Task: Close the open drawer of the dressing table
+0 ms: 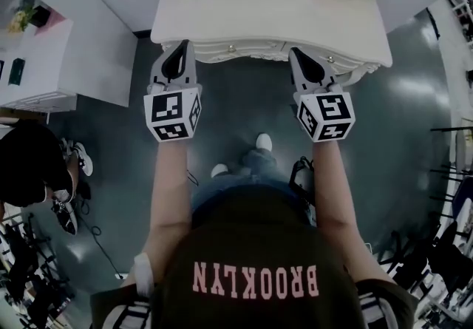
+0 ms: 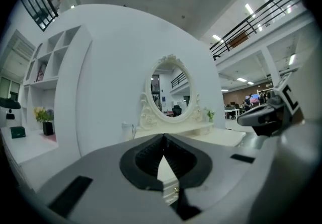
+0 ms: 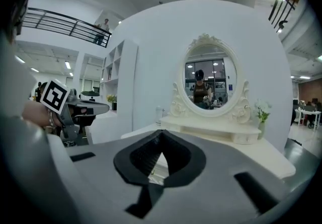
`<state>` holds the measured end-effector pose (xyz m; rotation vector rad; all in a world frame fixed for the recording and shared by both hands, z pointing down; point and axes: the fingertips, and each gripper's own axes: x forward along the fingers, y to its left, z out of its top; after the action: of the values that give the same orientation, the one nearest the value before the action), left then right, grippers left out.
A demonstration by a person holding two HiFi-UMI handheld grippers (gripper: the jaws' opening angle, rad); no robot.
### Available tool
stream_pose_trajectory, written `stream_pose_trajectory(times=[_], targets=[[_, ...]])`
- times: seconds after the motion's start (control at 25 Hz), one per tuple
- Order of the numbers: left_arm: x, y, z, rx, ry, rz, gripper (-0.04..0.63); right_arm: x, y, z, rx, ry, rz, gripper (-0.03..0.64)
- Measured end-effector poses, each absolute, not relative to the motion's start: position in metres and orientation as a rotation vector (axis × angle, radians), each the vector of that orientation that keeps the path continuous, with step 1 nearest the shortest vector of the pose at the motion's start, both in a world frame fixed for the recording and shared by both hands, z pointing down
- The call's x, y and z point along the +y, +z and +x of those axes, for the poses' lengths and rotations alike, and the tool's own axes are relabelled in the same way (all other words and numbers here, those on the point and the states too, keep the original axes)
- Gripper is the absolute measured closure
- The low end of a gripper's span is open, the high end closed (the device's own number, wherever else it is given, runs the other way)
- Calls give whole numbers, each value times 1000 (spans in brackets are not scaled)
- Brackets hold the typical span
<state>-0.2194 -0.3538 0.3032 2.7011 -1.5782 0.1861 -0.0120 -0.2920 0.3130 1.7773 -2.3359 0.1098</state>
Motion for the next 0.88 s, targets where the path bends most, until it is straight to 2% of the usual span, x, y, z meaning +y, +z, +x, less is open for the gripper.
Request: stream_pose_trajectory(times=[0.44, 0.88], targets=[[-325, 218, -228, -1605, 19, 2871, 591, -275, 237, -50, -2367, -170, 1737, 621], [-311, 201, -228, -1590, -11, 2906, 591, -262, 224, -53, -2343, -190, 1783, 621]])
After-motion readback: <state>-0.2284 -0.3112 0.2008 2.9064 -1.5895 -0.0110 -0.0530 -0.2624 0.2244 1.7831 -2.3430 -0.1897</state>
